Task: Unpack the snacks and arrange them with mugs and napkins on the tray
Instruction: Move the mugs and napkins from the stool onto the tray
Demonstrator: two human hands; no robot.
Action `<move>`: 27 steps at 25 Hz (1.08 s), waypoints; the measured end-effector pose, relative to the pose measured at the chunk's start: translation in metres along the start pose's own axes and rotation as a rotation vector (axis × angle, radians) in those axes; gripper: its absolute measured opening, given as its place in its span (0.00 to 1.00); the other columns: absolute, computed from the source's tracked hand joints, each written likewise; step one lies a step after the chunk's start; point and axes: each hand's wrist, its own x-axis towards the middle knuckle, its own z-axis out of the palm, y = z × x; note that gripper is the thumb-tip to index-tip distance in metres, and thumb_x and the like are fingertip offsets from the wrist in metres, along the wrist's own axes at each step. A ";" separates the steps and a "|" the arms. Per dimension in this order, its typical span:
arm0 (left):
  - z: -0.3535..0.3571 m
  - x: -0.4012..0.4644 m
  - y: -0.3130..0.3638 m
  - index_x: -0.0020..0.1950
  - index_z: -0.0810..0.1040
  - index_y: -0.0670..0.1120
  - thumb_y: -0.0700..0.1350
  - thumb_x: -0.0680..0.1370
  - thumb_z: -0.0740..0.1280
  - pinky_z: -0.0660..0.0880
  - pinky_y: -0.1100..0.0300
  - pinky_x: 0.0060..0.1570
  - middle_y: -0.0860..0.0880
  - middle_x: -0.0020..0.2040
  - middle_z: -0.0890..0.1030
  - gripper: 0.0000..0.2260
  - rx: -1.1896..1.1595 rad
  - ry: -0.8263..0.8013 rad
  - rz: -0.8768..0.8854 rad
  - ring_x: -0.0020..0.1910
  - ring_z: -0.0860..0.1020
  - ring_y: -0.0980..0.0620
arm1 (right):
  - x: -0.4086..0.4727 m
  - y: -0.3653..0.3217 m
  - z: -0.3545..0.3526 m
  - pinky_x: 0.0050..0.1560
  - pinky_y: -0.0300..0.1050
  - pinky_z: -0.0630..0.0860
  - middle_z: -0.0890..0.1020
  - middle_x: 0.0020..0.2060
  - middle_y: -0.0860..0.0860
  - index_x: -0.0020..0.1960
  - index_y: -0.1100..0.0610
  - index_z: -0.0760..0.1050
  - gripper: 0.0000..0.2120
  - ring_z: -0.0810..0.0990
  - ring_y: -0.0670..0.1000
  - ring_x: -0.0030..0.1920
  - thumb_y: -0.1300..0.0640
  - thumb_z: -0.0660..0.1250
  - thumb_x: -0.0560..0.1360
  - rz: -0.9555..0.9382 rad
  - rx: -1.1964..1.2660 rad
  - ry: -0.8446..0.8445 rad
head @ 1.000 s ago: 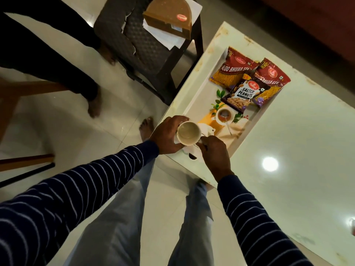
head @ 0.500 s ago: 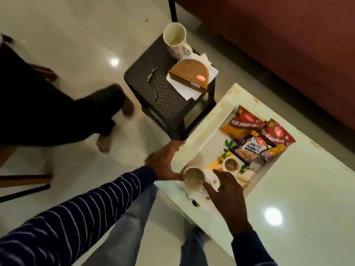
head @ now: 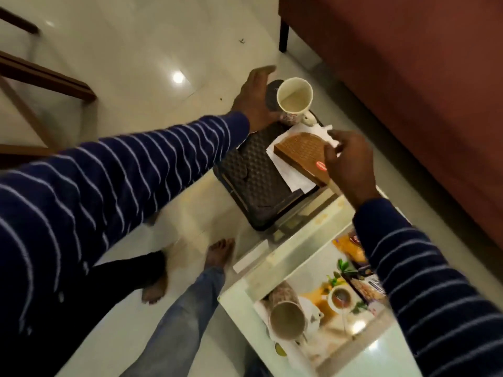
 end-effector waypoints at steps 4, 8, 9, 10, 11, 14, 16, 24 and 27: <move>0.001 0.041 -0.016 0.79 0.54 0.44 0.49 0.63 0.81 0.65 0.57 0.69 0.42 0.73 0.66 0.52 0.088 -0.203 0.095 0.72 0.67 0.43 | 0.064 -0.020 0.028 0.67 0.51 0.72 0.78 0.66 0.57 0.70 0.59 0.73 0.20 0.76 0.55 0.65 0.53 0.65 0.81 0.034 -0.004 -0.083; 0.015 0.039 -0.029 0.78 0.58 0.43 0.46 0.66 0.79 0.67 0.66 0.64 0.45 0.72 0.70 0.46 -0.041 -0.289 0.146 0.69 0.71 0.47 | 0.081 -0.021 0.048 0.58 0.54 0.80 0.83 0.54 0.58 0.62 0.61 0.80 0.14 0.82 0.56 0.53 0.56 0.64 0.81 0.034 -0.029 -0.117; 0.018 0.036 -0.029 0.77 0.59 0.44 0.47 0.67 0.79 0.69 0.63 0.65 0.46 0.72 0.70 0.44 -0.089 -0.281 0.142 0.68 0.71 0.49 | 0.082 -0.020 0.051 0.58 0.54 0.80 0.83 0.53 0.58 0.61 0.61 0.80 0.13 0.82 0.56 0.52 0.56 0.63 0.82 0.049 -0.036 -0.112; 0.020 0.034 -0.027 0.76 0.61 0.44 0.48 0.68 0.79 0.70 0.62 0.65 0.47 0.71 0.71 0.43 -0.126 -0.261 0.127 0.68 0.71 0.50 | 0.082 -0.019 0.052 0.57 0.54 0.80 0.83 0.53 0.58 0.60 0.62 0.80 0.13 0.82 0.56 0.51 0.57 0.63 0.82 0.059 -0.036 -0.097; 0.020 0.031 -0.023 0.76 0.61 0.44 0.49 0.68 0.79 0.71 0.61 0.65 0.47 0.71 0.71 0.42 -0.152 -0.241 0.109 0.67 0.72 0.51 | 0.080 -0.019 0.051 0.57 0.54 0.80 0.83 0.52 0.58 0.59 0.62 0.81 0.12 0.82 0.55 0.51 0.58 0.62 0.82 0.062 -0.026 -0.078; 0.017 0.021 -0.003 0.75 0.62 0.43 0.49 0.69 0.79 0.72 0.63 0.63 0.47 0.70 0.72 0.41 -0.164 -0.212 0.121 0.67 0.72 0.51 | 0.068 -0.018 0.039 0.56 0.48 0.80 0.84 0.49 0.58 0.56 0.63 0.81 0.11 0.82 0.54 0.48 0.59 0.62 0.82 0.038 0.026 -0.011; 0.013 0.008 0.014 0.74 0.62 0.42 0.50 0.69 0.78 0.73 0.66 0.60 0.46 0.69 0.73 0.40 -0.138 -0.178 0.175 0.66 0.72 0.52 | 0.054 -0.015 0.022 0.53 0.37 0.78 0.84 0.45 0.56 0.55 0.63 0.82 0.12 0.80 0.49 0.41 0.58 0.63 0.81 0.002 0.037 0.029; 0.058 -0.117 0.099 0.66 0.71 0.39 0.56 0.64 0.79 0.75 0.67 0.54 0.44 0.62 0.76 0.37 -0.169 -0.095 0.413 0.58 0.75 0.53 | -0.106 0.047 -0.063 0.41 0.49 0.70 0.83 0.36 0.59 0.46 0.62 0.84 0.11 0.78 0.56 0.36 0.56 0.68 0.78 0.002 0.043 0.075; 0.094 -0.194 0.113 0.65 0.71 0.42 0.57 0.63 0.79 0.76 0.60 0.54 0.47 0.61 0.77 0.37 -0.143 -0.222 0.428 0.58 0.75 0.55 | -0.201 0.083 -0.074 0.37 0.36 0.62 0.83 0.35 0.56 0.43 0.61 0.83 0.09 0.75 0.51 0.34 0.58 0.69 0.78 0.050 0.015 0.090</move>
